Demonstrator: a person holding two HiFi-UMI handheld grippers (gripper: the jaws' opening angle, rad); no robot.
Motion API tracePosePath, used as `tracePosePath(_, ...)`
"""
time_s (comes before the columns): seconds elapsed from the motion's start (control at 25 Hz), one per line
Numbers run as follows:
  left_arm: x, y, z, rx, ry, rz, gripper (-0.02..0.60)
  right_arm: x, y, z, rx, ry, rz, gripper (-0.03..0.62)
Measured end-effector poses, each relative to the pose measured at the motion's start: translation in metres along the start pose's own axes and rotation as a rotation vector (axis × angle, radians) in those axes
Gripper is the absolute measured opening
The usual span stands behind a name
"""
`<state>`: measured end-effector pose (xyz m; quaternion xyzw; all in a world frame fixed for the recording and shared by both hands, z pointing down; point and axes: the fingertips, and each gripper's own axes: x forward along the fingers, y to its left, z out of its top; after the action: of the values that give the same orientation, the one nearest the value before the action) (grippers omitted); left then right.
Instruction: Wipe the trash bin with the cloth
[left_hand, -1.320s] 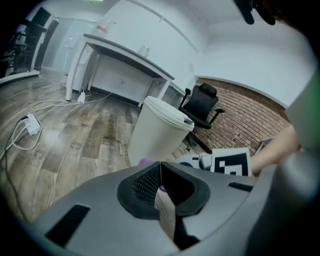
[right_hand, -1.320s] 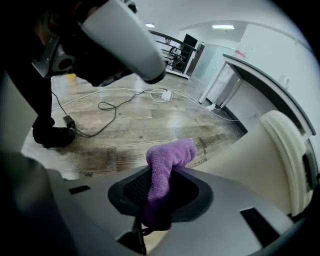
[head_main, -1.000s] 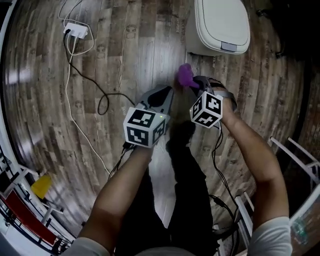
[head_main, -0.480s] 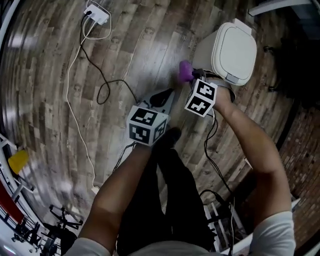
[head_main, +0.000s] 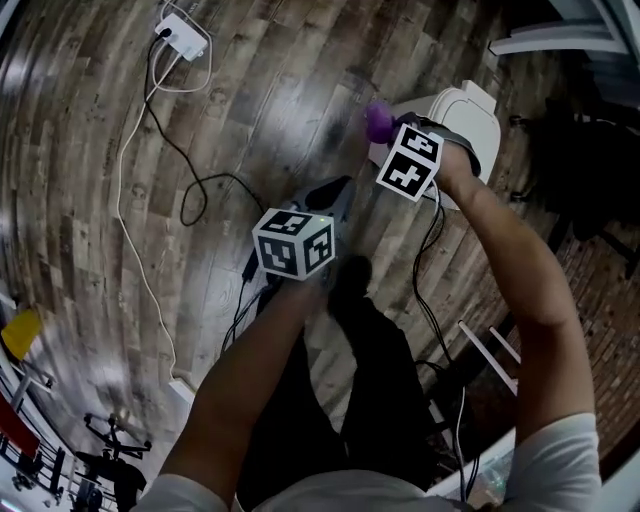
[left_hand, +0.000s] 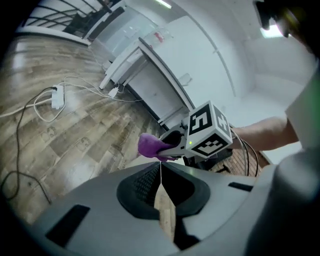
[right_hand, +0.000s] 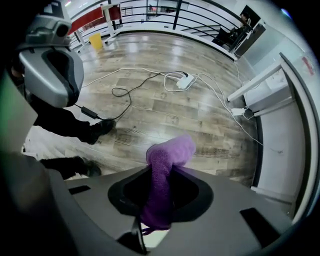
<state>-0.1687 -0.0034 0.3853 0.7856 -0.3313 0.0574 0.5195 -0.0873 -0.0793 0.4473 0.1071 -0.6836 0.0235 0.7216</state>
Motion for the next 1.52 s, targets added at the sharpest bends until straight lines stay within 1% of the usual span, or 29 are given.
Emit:
tracePosePath(0.16,0.019,0.009,-0.004,-0.188,-0.033,0.015,0.003,0.006,-0.020,-0.016,-0.038,0.050,0.061,0.097)
tracePosePath(0.24,0.028,0.016,-0.010,-0.254,-0.049,0.036,0.003,0.015,-0.033,-0.022,-0.067,0.078,0.082,0.097)
tracePosePath(0.44,0.051,0.028,-0.032,-0.369,-0.100,0.090,0.003,0.045,-0.067,-0.031,-0.091,0.118,0.126,0.097)
tracePosePath(0.56,0.068,0.032,-0.046,-0.425,-0.145,0.127,0.003,0.065,-0.088,-0.042,-0.094,0.165,0.134,0.097)
tracePosePath(0.64,0.080,0.031,-0.052,-0.456,-0.169,0.147,0.003,0.077,-0.099,-0.046,-0.098,0.176,0.147,0.097)
tracePosePath(0.8,0.101,0.019,-0.066,-0.483,-0.175,0.150,0.003,0.096,-0.109,-0.066,-0.094,0.216,0.195,0.097)
tracePosePath(0.92,0.112,0.016,-0.068,-0.483,-0.173,0.141,0.003,0.105,-0.126,-0.074,-0.040,0.252,0.221,0.097)
tracePosePath(1.0,0.116,0.019,-0.072,-0.490,-0.168,0.137,0.003,0.110,-0.138,-0.074,-0.016,0.275,0.209,0.097)
tracePosePath(1.12,0.122,0.023,-0.080,-0.502,-0.150,0.126,0.003,0.122,-0.155,-0.076,-0.037,0.335,0.173,0.097)
tracePosePath(1.32,0.130,0.030,-0.092,-0.498,-0.117,0.109,0.003,0.150,-0.167,-0.098,-0.032,0.462,0.152,0.097)
tracePosePath(1.4,0.132,0.032,-0.093,-0.496,-0.109,0.104,0.003,0.161,-0.166,-0.111,-0.008,0.511,0.177,0.097)
tracePosePath(1.52,0.133,0.036,-0.093,-0.492,-0.103,0.101,0.003,0.169,-0.159,-0.127,0.061,0.571,0.241,0.097)
